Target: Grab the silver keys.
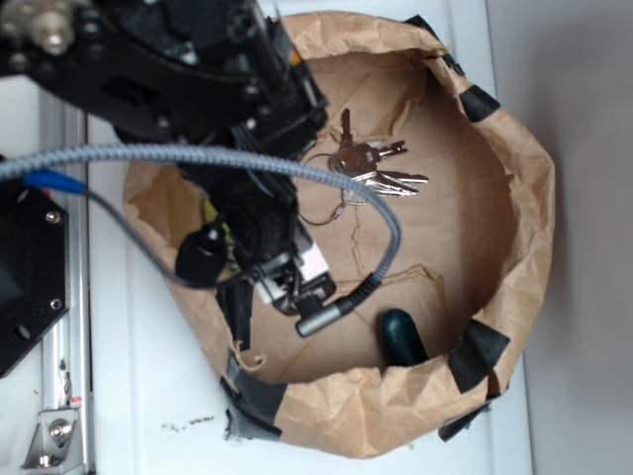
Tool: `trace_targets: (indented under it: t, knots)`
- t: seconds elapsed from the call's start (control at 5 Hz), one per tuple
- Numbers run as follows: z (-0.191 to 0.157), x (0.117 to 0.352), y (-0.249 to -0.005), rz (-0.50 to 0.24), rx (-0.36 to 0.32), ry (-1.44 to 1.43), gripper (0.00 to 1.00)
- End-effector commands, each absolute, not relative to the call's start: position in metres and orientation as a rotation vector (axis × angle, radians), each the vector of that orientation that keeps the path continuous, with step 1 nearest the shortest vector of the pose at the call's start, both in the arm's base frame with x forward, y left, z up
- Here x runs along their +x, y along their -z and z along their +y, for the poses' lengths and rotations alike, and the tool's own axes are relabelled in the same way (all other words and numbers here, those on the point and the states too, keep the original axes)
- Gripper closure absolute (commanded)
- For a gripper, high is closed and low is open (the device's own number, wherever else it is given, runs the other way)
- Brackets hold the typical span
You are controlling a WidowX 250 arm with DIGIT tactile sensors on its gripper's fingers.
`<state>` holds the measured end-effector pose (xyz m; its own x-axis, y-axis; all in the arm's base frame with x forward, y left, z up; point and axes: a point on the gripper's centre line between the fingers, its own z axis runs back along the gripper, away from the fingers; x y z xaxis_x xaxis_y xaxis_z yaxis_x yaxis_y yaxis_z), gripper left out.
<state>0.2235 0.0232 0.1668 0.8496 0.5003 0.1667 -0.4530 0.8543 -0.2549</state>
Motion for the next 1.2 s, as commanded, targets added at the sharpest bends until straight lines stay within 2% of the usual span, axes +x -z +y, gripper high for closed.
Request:
trace_targets:
  t: [0.0,0.2,0.4,0.8,1.0]
  knots:
    - [0.039,0.244,-0.154,-0.295,-0.238,-0.518,0.00]
    - [0.041,0.255,-0.135,-0.273,-0.269,-0.600,0.00]
    - [0.040,0.254,-0.117,-0.309,-0.242,-0.647,0.00]
    - [0.059,0.263,-0.090,-0.362,-0.126,-0.779,0.00]
    - [0.070,0.264,-0.089,-0.330,-0.097,-0.836,0.00]
